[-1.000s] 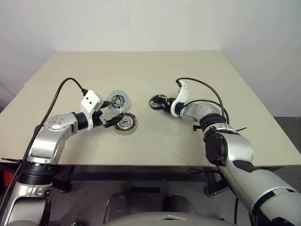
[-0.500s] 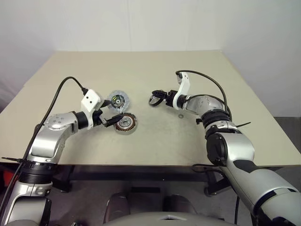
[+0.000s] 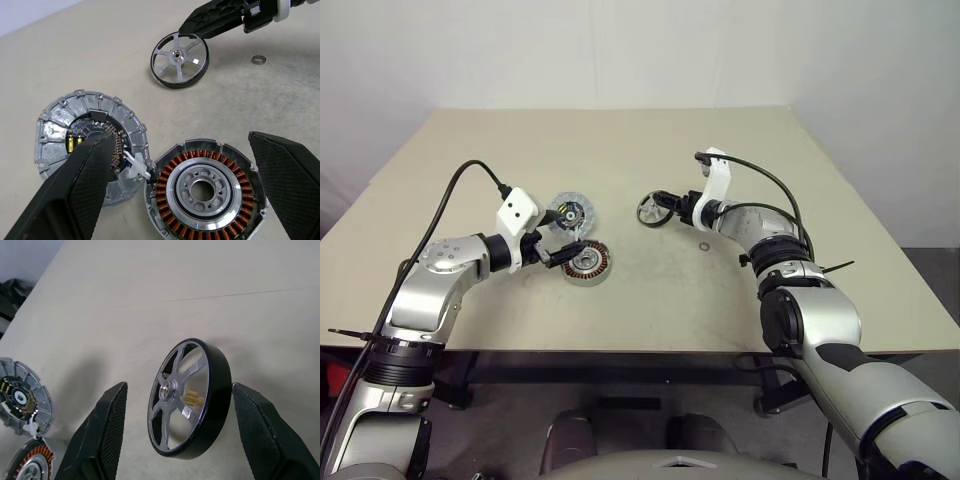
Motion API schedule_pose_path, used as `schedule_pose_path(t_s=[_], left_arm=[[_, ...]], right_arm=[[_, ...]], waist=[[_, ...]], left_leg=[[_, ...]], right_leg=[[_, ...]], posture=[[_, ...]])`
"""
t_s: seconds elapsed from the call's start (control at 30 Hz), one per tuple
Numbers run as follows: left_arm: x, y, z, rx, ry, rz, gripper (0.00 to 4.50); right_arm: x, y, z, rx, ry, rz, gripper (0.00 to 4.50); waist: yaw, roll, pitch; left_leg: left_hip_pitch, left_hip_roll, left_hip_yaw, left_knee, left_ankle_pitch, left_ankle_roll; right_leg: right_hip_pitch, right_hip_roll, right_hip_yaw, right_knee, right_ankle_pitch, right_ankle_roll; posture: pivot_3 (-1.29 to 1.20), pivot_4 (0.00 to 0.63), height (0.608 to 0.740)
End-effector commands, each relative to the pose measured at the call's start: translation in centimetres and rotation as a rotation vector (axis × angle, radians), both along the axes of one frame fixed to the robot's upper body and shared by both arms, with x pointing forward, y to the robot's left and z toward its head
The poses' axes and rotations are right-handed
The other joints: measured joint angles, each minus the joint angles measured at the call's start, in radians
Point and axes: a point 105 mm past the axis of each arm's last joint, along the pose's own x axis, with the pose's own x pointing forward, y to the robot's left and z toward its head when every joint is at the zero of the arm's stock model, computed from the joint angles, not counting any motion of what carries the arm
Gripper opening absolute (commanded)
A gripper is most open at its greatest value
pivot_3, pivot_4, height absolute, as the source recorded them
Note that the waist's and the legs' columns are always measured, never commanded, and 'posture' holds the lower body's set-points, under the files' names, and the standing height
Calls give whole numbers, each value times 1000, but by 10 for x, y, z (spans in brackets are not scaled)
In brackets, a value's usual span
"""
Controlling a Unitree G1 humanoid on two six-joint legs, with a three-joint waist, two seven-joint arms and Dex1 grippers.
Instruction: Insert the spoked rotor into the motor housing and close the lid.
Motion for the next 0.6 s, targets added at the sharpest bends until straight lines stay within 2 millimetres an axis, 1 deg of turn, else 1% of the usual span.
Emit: schedule_pose_path(t_s=[0.03,0.23,0.3,0.4,0.5,0.6], left_arm=[[3,-1,14,4,-59,-8,4500],[3,-2,13,2,-55,-10,4500],[3,-2,13,1,-54,-10,4500],[3,-2,12,-1,-53,-9,4500],[3,-1,12,-5,-50,-7,4500],[3,0,10,-7,-46,-5,4500]], right_arm=[[8,-3,23,-22,-106,-15,3724],[11,-10,22,-107,-173,-51,3724],[12,-11,25,-107,-195,-55,3724],[12,-12,34,-119,-264,-39,3724],[8,-17,43,-154,-354,-3,3724],[0,-27,44,-225,-425,33,3724]], waist=[[0,0,0],[0,0,0],[0,0,0],[0,0,0],[0,0,0],[3,0,0]], left_leg=[[0,0,0,0,0,0],[0,0,0,0,0,0],[0,0,0,0,0,0],[0,0,0,0,0,0],[0,0,0,0,0,0],[0,0,0,0,0,0]], right_leg=[[0,0,0,0,0,0],[0,0,0,0,0,0],[0,0,0,0,0,0],[0,0,0,0,0,0],[0,0,0,0,0,0],[0,0,0,0,0,0]], posture=[[0,0,740],[0,0,740],[0,0,740],[0,0,740],[0,0,740],[0,0,740]])
